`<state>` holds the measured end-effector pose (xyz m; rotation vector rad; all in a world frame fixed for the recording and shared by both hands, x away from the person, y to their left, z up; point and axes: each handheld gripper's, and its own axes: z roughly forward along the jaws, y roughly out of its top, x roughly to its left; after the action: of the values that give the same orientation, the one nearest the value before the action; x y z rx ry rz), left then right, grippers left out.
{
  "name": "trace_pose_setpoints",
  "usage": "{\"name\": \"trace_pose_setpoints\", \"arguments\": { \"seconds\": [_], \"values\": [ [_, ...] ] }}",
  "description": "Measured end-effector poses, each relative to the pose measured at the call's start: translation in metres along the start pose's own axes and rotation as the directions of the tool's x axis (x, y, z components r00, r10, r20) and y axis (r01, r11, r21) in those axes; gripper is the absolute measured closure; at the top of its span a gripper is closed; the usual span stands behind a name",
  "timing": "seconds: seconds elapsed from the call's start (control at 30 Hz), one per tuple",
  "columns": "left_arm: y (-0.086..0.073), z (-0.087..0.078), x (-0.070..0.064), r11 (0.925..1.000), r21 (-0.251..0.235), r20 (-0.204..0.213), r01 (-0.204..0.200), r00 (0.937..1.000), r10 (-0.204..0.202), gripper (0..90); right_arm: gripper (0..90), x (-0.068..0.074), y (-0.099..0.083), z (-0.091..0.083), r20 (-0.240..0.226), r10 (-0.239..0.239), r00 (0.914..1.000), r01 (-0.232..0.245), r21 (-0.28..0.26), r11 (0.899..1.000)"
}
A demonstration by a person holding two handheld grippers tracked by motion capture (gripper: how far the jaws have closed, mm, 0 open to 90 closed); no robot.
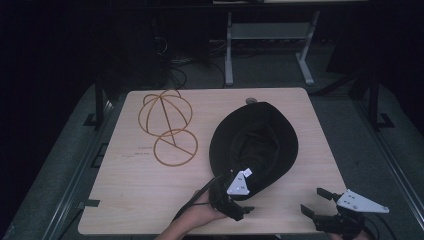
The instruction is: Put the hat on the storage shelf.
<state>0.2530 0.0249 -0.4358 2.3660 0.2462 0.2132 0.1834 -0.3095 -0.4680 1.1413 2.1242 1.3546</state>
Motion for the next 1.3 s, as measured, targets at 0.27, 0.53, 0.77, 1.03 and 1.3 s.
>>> {"name": "trace_pose_setpoints", "arguments": {
  "seconds": [0.27,0.53,0.77,1.03,1.3],
  "values": [
    [-0.001,0.003,0.006,0.9997,-0.002,-0.061,-0.024,0.9979,0.024,59.8,14.9,0.001,0.003,0.008,-0.022,-0.003,0.9998,0.003,0.008,1.0],
    [0.005,-0.015,0.017,0.9969,-0.077,-0.08,-0.011,0.9967,0.005,85.2,14.9,0.005,0.014,0.022,-0.045,-0.024,0.9987,0.025,0.017,1.0],
    [0.019,-0.035,0.026,0.9882,-0.152,-0.064,0.017,0.9976,-0.026,85.7,14.5,0.01,0.026,0.034,-0.062,-0.048,0.9969,0.049,0.007,0.999],
    [0.036,-0.059,0.034,0.9719,-0.232,-0.021,0.04,0.9987,-0.046,85.8,14.0,0.011,0.047,0.043,-0.064,-0.061,0.9961,0.057,-0.063,0.996],
    [0.041,-0.076,0.039,0.9555,-0.286,0.023,0.073,0.9973,-0.07,85.8,14.0,0.009,0.064,0.044,-0.043,-0.092,0.9949,0.086,-0.117,0.989]
  ]
}}
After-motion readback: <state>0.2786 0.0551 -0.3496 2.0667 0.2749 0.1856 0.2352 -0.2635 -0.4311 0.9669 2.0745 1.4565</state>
